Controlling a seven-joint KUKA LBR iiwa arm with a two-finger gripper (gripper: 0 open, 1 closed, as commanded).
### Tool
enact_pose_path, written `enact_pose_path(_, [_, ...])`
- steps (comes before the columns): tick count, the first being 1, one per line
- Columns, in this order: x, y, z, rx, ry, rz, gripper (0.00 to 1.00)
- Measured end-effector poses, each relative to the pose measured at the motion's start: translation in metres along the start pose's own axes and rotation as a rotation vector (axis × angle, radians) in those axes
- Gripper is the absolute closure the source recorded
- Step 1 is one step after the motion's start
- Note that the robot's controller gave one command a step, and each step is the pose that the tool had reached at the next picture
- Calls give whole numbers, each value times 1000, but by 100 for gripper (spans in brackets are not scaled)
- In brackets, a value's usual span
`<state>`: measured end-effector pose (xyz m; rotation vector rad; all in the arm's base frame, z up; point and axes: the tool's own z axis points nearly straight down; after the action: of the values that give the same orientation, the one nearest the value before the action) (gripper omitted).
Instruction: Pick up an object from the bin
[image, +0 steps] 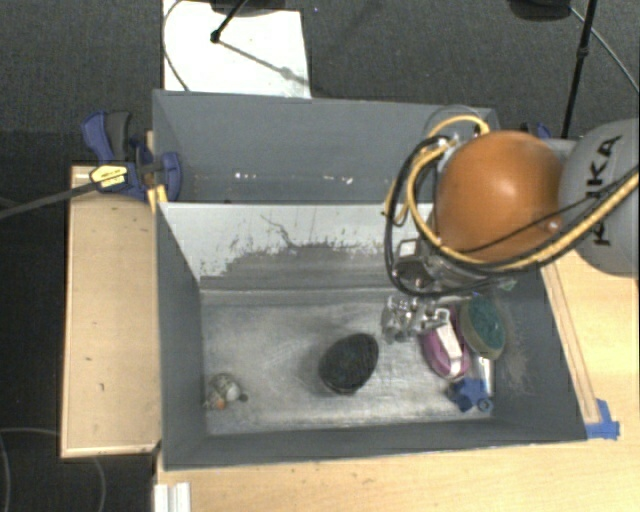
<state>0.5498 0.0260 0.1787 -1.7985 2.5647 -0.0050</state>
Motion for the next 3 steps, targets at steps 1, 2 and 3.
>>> enact_pose_path(1, [1,1,2,-6,2,3,0])
enact_pose_path(2, [-71,37,108,-5,-4,-310,0])
enact_pose_path(3, [-68,34,105,-4,2,-302,100])
